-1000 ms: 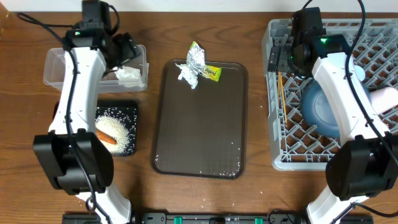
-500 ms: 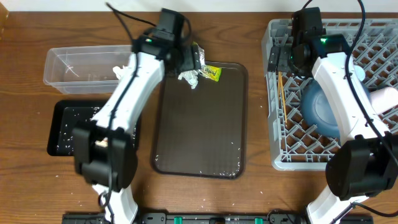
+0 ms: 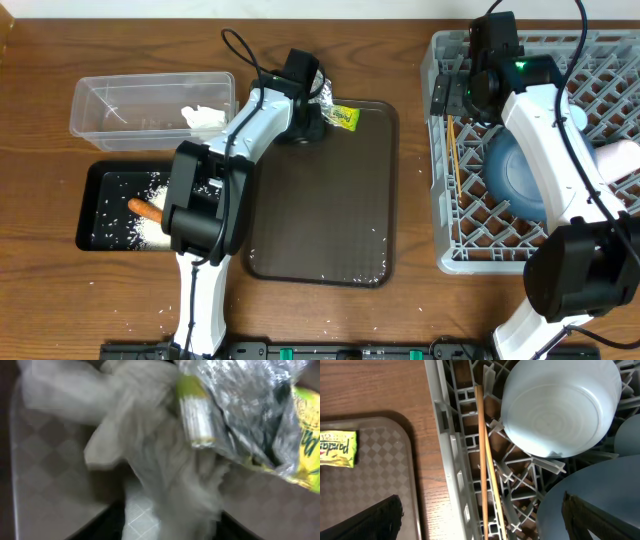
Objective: Sort waste into correct bins and load items into the dishwasher rack
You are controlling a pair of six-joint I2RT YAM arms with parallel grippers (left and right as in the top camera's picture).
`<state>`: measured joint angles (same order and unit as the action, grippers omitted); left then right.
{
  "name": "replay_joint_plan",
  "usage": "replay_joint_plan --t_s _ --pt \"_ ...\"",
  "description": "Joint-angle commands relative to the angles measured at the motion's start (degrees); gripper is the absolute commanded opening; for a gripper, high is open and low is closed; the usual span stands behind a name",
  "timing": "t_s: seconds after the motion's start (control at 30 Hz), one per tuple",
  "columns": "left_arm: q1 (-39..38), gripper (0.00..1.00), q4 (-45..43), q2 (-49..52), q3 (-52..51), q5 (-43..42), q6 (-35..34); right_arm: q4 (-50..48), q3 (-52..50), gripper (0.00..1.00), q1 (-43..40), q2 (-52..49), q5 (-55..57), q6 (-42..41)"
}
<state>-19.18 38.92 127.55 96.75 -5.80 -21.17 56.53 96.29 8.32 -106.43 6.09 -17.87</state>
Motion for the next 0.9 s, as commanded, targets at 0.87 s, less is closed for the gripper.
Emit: replay_joint_plan --t_s 0.87 --pt "11.6 0.07 6.8 -23.7 0.0 26.0 -4.0 0.1 0.2 0.99 0.0 0.4 0.5 -1.0"
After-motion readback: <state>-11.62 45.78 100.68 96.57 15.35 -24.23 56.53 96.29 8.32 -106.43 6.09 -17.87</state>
